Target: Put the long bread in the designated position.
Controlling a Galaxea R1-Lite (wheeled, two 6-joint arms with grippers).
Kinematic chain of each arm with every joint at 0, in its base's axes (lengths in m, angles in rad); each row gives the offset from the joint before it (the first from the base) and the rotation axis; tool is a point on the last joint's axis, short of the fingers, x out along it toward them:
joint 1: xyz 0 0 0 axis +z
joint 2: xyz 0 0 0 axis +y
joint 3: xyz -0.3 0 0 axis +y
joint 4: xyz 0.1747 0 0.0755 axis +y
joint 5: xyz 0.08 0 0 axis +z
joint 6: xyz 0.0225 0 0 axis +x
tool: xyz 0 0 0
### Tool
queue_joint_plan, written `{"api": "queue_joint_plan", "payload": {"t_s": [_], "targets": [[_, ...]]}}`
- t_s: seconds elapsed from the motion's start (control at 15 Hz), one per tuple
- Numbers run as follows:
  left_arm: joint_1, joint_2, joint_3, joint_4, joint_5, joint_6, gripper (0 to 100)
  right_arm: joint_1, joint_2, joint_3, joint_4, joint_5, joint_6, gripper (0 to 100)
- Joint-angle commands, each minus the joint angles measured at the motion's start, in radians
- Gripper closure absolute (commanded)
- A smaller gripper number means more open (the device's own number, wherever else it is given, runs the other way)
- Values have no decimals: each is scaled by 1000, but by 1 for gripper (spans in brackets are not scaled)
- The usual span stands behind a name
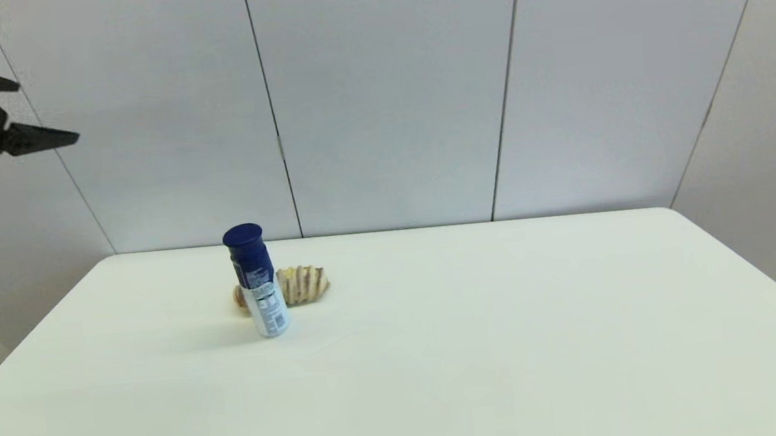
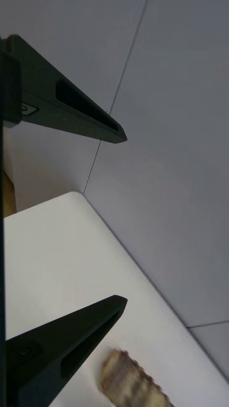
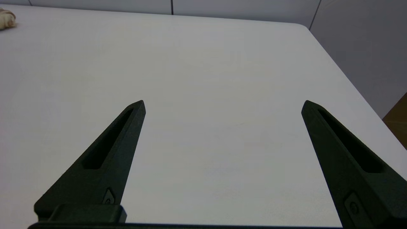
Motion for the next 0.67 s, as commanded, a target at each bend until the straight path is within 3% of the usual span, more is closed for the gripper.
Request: {"api": "queue_joint_plan", "payload": {"t_s": [0.07, 0.47, 0.67], "targets": [[1, -412, 136, 4, 43, -175, 0, 0, 2, 0, 0, 0, -1, 0], [-221, -813, 511, -14, 53, -382, 0, 0, 2, 0, 0, 0, -1, 0], [-267, -965, 705, -63, 53, -437, 0, 0, 2, 0, 0, 0, -1, 0]]}}
